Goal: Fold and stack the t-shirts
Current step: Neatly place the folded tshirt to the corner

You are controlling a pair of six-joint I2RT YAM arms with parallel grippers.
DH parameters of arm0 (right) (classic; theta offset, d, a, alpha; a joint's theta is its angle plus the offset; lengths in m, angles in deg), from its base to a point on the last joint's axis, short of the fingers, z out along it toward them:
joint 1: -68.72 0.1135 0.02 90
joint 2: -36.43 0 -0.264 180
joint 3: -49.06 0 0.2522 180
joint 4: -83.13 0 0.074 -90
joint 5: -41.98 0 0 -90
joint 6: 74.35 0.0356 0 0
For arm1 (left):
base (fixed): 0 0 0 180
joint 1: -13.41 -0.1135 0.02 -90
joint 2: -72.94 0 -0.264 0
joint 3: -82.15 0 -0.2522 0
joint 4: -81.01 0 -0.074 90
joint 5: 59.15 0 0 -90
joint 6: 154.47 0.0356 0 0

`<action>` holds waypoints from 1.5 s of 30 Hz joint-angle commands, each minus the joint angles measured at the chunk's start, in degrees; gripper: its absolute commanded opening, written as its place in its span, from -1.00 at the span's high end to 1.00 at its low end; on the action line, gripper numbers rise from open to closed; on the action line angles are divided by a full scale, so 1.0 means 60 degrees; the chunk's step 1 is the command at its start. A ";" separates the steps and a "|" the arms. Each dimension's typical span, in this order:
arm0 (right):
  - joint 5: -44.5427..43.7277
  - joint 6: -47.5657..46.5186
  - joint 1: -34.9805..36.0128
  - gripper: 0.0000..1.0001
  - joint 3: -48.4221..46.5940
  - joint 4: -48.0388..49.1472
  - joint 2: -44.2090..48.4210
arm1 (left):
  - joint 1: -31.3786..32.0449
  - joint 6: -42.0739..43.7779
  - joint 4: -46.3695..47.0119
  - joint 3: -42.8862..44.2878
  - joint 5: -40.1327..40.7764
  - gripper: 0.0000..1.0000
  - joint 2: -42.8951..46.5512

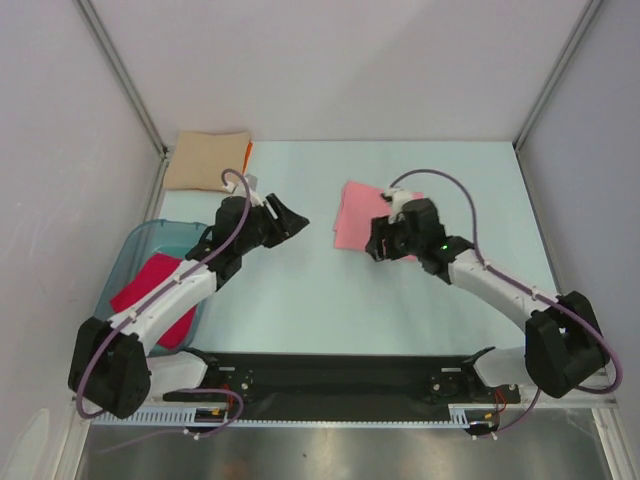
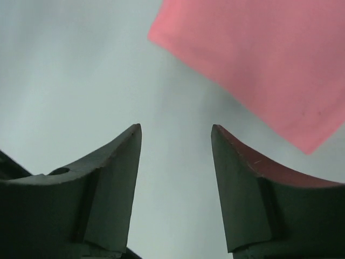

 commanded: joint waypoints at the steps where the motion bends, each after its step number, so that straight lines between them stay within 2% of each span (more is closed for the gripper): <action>1: -0.4129 -0.2707 0.2097 -0.23 -0.0257 -0.0274 0.0103 | -0.0407 -0.1021 -0.1531 -0.0240 0.0737 -0.25 0.0853; 2: -0.4675 -0.3221 0.2537 -0.30 -0.0315 -0.0026 -0.0246 | -0.0495 -0.1155 -0.1823 -0.0080 0.0722 -0.26 0.1086; 3: -0.5217 -0.4415 0.3064 -0.40 -0.0359 0.0093 -0.0525 | -0.0670 -0.1228 -0.2508 0.0023 0.0780 -0.28 0.1176; 4: -0.6035 -0.5051 0.3852 -0.43 -0.0374 0.0224 -0.0832 | -0.0715 -0.1360 -0.2848 0.0155 0.0955 -0.29 0.1264; 6: -0.6975 -0.6731 0.4545 -0.50 -0.0477 0.0765 -0.1959 | -0.0832 -0.1565 -0.4166 0.0623 0.1614 -0.45 0.1410; 7: -0.7691 -0.7162 0.4998 -0.50 -0.0535 0.1014 -0.2355 | -0.0919 -0.1711 -0.4533 0.0915 0.1993 -0.46 0.1454; 9: -0.8004 -0.8288 0.5280 -0.50 -0.0856 0.1570 -0.3523 | -0.1269 -0.1786 -0.5369 0.1122 0.2245 -0.49 0.1571; 13: -0.9277 -0.9885 0.5603 -0.40 -0.1413 0.2743 -0.5271 | -0.2120 -0.1684 -0.5854 0.1153 0.1866 -0.50 0.1791; 17: -0.9573 -1.1014 0.5574 -0.22 -0.1824 0.3767 -0.6311 | -0.2794 -0.1406 -0.6001 0.1006 0.1486 -0.50 0.1865; 20: -0.9530 -1.1617 0.5399 -0.10 -0.2146 0.3770 -0.6928 | -0.3102 -0.1273 -0.6001 0.0918 0.1162 -0.50 0.1675; 26: -0.8476 -1.1590 0.4783 0.17 -0.2805 0.3200 -0.7382 | -0.3250 -0.0893 -0.5548 0.1006 0.0635 -0.52 0.0914; 29: -0.8328 -1.1620 0.4593 0.56 -0.3171 0.2849 -0.7573 | -0.3249 -0.0615 -0.5226 0.1283 0.0196 -0.58 0.0272; 30: -0.8227 -1.1562 0.4578 0.78 -0.3187 0.2804 -0.7530 | -0.3249 -0.0585 -0.5181 0.1357 0.0137 -0.66 0.0109; 32: -0.8051 -1.1314 0.4461 1.00 -0.3187 0.2672 -0.7166 | -0.3249 -0.0599 -0.4905 0.1605 -0.0373 -0.75 -0.0562; 36: -0.7305 -1.0785 0.4109 1.00 -0.3056 0.2292 -0.6288 | -0.3090 -0.0920 -0.4171 0.2176 -0.1734 -0.79 -0.2142; 40: -0.6455 -1.0522 0.3612 1.00 -0.2762 0.2000 -0.5378 | -0.2547 -0.1169 -0.3558 0.3463 -0.1943 -0.81 -0.3681; 45: -0.5518 -1.0404 0.3129 1.00 -0.2499 0.1793 -0.4806 | -0.2107 -0.2267 -0.2253 0.4198 -0.2689 -0.81 -0.5325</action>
